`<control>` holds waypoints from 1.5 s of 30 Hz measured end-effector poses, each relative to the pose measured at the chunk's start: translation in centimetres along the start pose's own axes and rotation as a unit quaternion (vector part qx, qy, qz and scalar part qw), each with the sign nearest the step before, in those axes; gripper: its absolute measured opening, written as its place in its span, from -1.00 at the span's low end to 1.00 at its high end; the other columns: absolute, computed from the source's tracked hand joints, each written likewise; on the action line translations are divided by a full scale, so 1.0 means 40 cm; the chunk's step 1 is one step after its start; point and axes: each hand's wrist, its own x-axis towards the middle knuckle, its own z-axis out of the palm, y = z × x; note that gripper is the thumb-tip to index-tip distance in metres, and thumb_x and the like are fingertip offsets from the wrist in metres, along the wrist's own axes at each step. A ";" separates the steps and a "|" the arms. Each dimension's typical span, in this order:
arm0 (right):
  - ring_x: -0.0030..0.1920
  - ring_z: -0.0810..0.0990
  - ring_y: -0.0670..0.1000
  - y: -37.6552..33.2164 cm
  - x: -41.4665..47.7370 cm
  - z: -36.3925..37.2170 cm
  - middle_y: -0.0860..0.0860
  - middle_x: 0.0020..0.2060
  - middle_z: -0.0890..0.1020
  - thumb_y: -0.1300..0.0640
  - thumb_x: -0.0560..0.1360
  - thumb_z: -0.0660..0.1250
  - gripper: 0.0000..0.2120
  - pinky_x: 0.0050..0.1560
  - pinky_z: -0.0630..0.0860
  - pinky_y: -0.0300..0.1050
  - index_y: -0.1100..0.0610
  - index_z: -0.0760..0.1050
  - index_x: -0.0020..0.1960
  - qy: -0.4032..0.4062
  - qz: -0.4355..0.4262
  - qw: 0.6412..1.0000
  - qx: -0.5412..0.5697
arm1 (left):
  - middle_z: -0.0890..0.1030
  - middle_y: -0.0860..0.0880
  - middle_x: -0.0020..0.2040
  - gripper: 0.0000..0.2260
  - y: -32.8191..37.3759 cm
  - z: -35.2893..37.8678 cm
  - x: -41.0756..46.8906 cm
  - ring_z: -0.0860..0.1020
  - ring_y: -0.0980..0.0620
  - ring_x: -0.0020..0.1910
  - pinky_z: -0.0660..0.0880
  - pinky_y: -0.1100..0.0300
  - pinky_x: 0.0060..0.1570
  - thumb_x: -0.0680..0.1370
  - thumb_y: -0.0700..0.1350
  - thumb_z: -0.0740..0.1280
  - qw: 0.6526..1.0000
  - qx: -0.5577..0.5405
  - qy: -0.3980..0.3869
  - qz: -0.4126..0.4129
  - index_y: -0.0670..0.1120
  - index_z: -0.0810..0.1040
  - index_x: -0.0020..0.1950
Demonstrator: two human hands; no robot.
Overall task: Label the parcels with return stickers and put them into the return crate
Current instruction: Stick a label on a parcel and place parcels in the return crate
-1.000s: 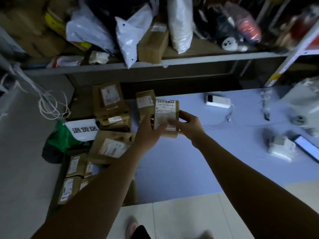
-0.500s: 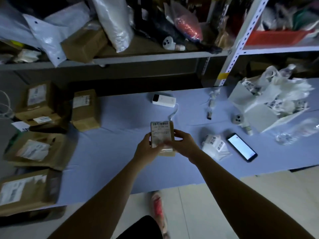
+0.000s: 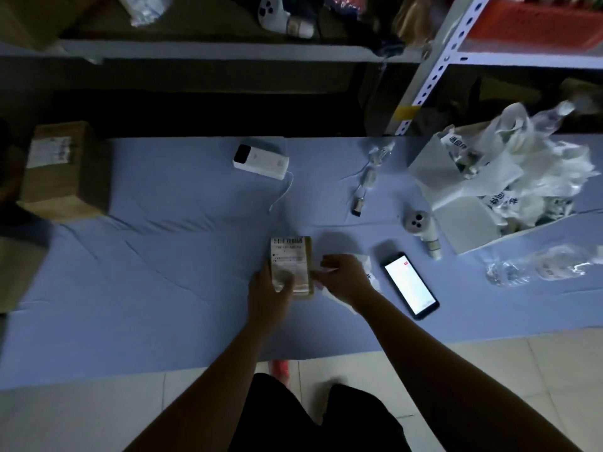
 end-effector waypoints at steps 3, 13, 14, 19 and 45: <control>0.00 0.70 0.03 0.001 0.044 -0.101 0.06 0.01 0.73 0.10 0.40 0.57 -0.59 0.16 0.60 -0.09 0.16 0.64 0.22 0.052 -0.048 0.997 0.007 | 0.61 -0.09 0.23 -0.32 0.041 -0.001 -0.018 0.59 -0.11 0.17 0.59 -0.11 0.13 0.41 0.40 0.30 0.999 0.015 0.039 -0.013 0.04 0.44 0.41; 0.43 0.27 0.23 0.289 0.119 -0.271 0.16 0.43 0.30 -0.27 0.34 0.54 -0.05 0.30 0.40 0.22 0.07 0.19 0.54 -0.007 0.008 0.966 -0.259 | 0.66 0.01 0.12 -0.53 0.175 0.032 -0.134 0.66 0.03 0.02 0.66 0.09 -0.10 0.48 0.12 0.50 0.987 -0.025 0.144 -0.073 0.09 0.51 0.36; 0.42 0.29 0.23 0.312 0.115 -0.271 0.17 0.41 0.30 -0.27 0.34 0.54 -0.06 0.27 0.43 0.22 0.09 0.19 0.52 0.004 0.020 0.967 -0.255 | 0.65 0.00 0.12 -0.49 0.180 0.040 -0.146 0.66 0.02 0.02 0.64 0.12 -0.10 0.48 0.11 0.52 0.985 -0.033 0.147 -0.081 0.07 0.49 0.39; 0.27 0.43 0.22 0.355 0.088 -0.272 0.16 0.19 0.41 -0.33 0.37 0.48 -0.23 0.05 0.54 0.15 0.17 0.39 0.32 0.058 0.045 0.973 -0.218 | 0.64 -0.01 0.12 -0.39 0.195 0.062 -0.194 0.64 0.07 -0.02 0.57 0.26 -0.18 0.46 0.11 0.55 0.982 -0.046 0.153 -0.101 0.02 0.45 0.45; 0.30 0.50 0.06 0.042 0.086 -0.259 0.02 0.29 0.53 -0.20 0.34 0.57 -0.07 0.30 0.46 0.05 -0.05 0.22 0.58 -0.041 -0.266 0.886 -0.378 | 0.62 0.04 -0.03 -0.55 0.179 -0.096 -0.172 0.62 0.07 -0.07 0.57 0.23 -0.18 0.37 -0.02 0.63 0.978 -0.060 0.195 -0.039 -0.07 0.63 0.21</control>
